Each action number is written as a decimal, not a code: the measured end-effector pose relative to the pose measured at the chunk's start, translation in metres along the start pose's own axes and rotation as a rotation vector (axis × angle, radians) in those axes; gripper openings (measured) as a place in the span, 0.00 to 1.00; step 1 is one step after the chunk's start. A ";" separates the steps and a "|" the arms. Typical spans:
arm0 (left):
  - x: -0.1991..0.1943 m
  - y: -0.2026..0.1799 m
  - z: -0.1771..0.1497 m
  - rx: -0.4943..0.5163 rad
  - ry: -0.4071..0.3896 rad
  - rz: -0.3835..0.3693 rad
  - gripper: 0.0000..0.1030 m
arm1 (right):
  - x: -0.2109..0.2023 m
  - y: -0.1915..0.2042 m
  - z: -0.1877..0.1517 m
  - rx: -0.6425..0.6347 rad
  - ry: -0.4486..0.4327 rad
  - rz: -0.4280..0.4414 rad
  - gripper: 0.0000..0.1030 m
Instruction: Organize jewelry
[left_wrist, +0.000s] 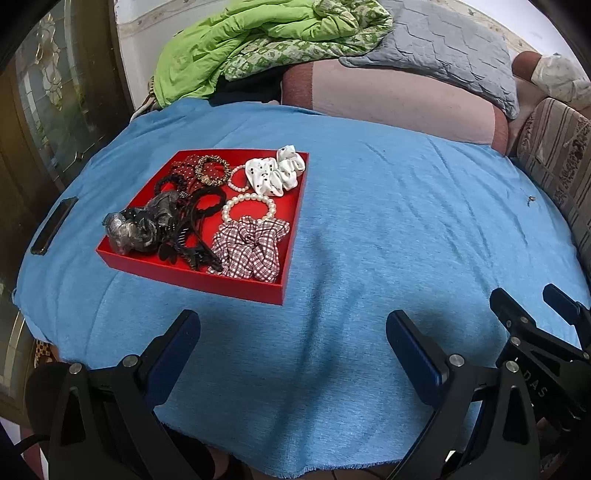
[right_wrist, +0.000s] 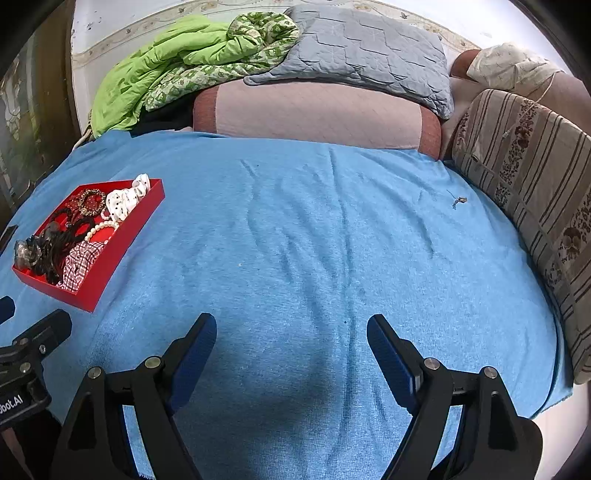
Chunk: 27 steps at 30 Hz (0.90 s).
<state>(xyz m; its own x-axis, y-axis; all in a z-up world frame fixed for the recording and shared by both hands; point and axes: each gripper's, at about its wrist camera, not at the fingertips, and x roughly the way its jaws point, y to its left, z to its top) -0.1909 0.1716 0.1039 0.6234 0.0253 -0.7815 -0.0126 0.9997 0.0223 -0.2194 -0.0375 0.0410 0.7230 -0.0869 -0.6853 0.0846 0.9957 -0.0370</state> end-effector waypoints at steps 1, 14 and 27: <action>0.000 0.000 0.000 -0.001 0.001 0.001 0.97 | 0.000 0.001 0.000 -0.001 0.001 0.002 0.85; -0.008 -0.006 -0.001 0.018 -0.020 0.009 0.97 | -0.005 -0.004 0.000 0.006 -0.016 0.020 0.85; -0.022 -0.030 0.011 0.091 -0.078 0.011 0.97 | -0.014 -0.026 0.004 0.054 -0.034 0.021 0.85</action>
<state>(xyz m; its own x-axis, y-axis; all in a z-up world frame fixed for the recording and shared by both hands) -0.1957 0.1411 0.1275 0.6828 0.0318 -0.7299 0.0495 0.9947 0.0897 -0.2292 -0.0621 0.0544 0.7475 -0.0679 -0.6608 0.1054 0.9943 0.0171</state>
